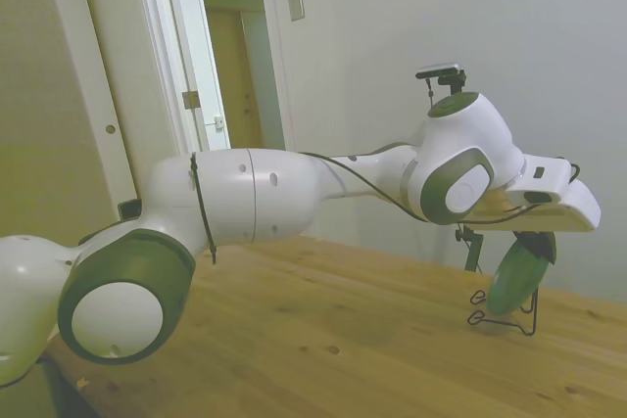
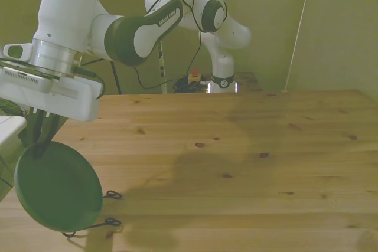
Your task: Unload the plate
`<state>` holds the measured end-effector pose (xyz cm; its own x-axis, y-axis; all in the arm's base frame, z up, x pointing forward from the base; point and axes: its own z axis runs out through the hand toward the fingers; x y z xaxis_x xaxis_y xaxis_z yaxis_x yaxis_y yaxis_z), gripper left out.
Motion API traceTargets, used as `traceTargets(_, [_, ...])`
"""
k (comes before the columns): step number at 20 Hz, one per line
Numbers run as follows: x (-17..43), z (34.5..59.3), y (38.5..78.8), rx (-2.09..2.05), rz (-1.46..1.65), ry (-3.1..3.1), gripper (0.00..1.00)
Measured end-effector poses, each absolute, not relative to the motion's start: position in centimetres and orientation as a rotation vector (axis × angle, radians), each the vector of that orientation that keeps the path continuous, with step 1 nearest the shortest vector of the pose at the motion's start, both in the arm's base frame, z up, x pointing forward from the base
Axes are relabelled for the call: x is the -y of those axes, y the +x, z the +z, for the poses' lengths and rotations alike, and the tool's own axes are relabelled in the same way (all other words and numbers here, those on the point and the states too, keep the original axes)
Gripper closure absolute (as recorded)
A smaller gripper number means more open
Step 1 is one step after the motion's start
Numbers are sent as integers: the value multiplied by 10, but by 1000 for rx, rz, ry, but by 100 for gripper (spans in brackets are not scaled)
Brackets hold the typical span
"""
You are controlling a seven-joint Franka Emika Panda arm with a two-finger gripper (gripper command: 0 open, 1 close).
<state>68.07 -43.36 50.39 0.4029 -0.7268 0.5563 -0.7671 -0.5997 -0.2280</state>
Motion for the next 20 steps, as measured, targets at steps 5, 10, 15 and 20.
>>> traceTargets(5, [412, 540, 680, 1370, 999, 2622, 100])
traceTargets(10, [365, 572, 674, 1356, 931, 2738, 100])
traceTargets(15, [313, 576, 655, 1352, 765, 2835, 100])
traceTargets(20, [270, 555, 624, 1379, 548, 2890, 100])
